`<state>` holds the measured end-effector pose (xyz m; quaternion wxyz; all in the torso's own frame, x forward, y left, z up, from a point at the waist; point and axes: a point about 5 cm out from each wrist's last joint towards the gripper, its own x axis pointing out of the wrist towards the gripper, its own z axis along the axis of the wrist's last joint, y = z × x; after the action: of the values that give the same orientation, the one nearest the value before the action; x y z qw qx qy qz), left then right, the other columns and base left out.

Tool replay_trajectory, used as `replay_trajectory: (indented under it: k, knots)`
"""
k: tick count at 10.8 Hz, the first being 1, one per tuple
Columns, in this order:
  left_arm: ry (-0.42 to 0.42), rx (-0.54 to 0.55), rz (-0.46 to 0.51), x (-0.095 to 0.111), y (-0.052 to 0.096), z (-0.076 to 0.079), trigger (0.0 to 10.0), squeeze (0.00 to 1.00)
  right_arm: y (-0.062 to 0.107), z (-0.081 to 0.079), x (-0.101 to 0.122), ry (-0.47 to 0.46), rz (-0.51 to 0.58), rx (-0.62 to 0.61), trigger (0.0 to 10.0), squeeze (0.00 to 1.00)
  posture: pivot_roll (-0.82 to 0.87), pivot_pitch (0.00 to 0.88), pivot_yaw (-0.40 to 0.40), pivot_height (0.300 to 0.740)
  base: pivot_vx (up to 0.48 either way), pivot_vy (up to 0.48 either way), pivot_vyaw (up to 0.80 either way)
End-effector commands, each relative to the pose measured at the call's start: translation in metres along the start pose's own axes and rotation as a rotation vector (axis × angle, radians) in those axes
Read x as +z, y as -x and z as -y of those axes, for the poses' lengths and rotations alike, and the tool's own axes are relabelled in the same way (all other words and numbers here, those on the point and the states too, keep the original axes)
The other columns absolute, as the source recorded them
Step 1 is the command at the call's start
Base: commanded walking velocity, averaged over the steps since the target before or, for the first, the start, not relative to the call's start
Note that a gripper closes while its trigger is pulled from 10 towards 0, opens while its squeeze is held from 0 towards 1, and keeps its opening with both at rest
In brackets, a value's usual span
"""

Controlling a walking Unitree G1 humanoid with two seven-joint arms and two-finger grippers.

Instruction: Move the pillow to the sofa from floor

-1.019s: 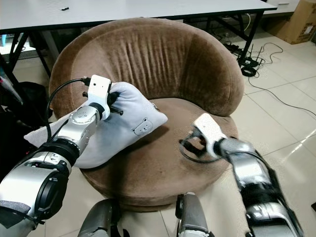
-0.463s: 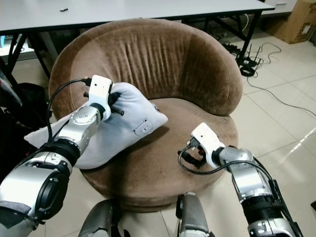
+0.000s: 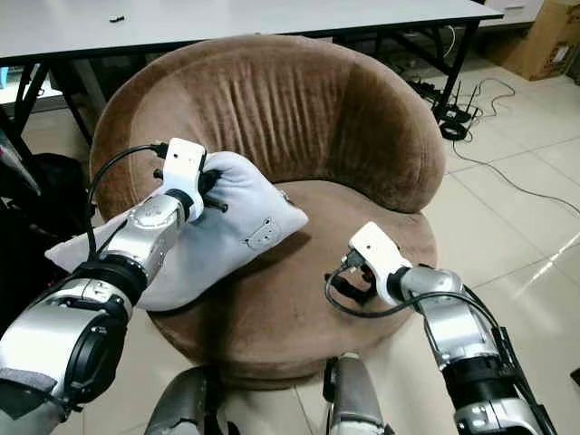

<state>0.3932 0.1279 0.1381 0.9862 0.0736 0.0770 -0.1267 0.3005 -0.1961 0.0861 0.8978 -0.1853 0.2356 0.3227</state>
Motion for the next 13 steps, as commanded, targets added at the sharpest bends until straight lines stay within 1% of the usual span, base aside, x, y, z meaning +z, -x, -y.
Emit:
replay_trajectory:
  k: [1, 2, 3, 4, 5, 6, 7, 9, 10, 11, 13]
  knots:
    - [0.019, 0.010, -0.009, 0.001, -0.001, -0.002, 10.0, 0.00, 0.002, 0.006, 0.006, 0.013, 0.007, -0.014, 10.0, 0.00, -0.23, 0.000, 0.058, 0.615, 0.259, -0.401, 0.00]
    - [0.024, 0.011, -0.007, 0.001, 0.000, -0.002, 10.0, 0.00, 0.001, 0.005, 0.005, 0.022, 0.003, -0.010, 10.0, 0.00, -0.23, 0.000, 0.058, 0.615, 0.259, -0.401, 0.00]
    - [0.028, 0.013, -0.004, 0.001, 0.000, -0.003, 10.0, 0.00, 0.001, 0.004, 0.005, 0.018, 0.002, -0.009, 10.0, 0.00, -0.23, 0.000, 0.058, 0.615, 0.000, 0.000, 0.00]
    - [0.028, 0.014, -0.010, 0.000, 0.000, -0.003, 10.0, 0.00, -0.003, -0.001, 0.007, 0.006, 0.013, -0.004, 10.0, 0.00, -0.22, 0.000, 0.060, 0.615, 0.000, 0.000, 0.00]
    - [0.029, 0.013, -0.011, 0.000, 0.000, -0.003, 10.0, 0.00, -0.004, -0.003, 0.009, -0.016, 0.029, 0.001, 10.0, 0.00, -0.22, 0.000, 0.060, 0.615, 0.000, 0.000, 0.00]
    - [0.025, 0.010, -0.014, -0.001, 0.000, -0.002, 10.0, 0.00, -0.004, 0.002, 0.015, -0.071, 0.051, -0.018, 10.0, 0.00, -0.23, 0.000, 0.063, 0.615, 0.000, 0.000, 0.00]
    - [0.023, 0.008, -0.016, -0.001, 0.000, -0.002, 10.0, 0.00, -0.003, 0.006, 0.022, -0.108, 0.079, -0.022, 10.0, 0.00, -0.23, 0.000, 0.063, 0.615, 0.000, 0.000, 0.00]
    - [0.015, 0.006, -0.016, -0.001, 0.000, -0.001, 10.0, 0.00, -0.003, 0.012, 0.029, -0.171, 0.110, -0.037, 10.0, 0.00, -0.23, 0.000, 0.063, 0.615, 0.000, 0.000, 0.00]
    - [0.002, -0.001, -0.021, -0.001, -0.001, -0.001, 10.0, 0.00, -0.003, 0.012, 0.030, -0.177, 0.113, -0.047, 10.0, 0.00, -0.23, 0.000, 0.064, 0.615, 0.251, -0.409, 0.00]
    - [0.006, 0.002, -0.021, -0.001, -0.001, -0.001, 10.0, 0.00, -0.003, 0.014, 0.029, -0.180, 0.105, -0.063, 10.0, 0.00, -0.23, 0.000, 0.064, 0.615, 0.270, -0.394, 0.00]
    - [0.014, 0.002, -0.021, -0.002, -0.001, 0.000, 10.0, 0.00, 0.002, 0.022, 0.031, -0.228, 0.118, -0.094, 10.0, 0.00, -0.23, 0.000, 0.068, 0.615, 0.276, -0.392, 0.00]
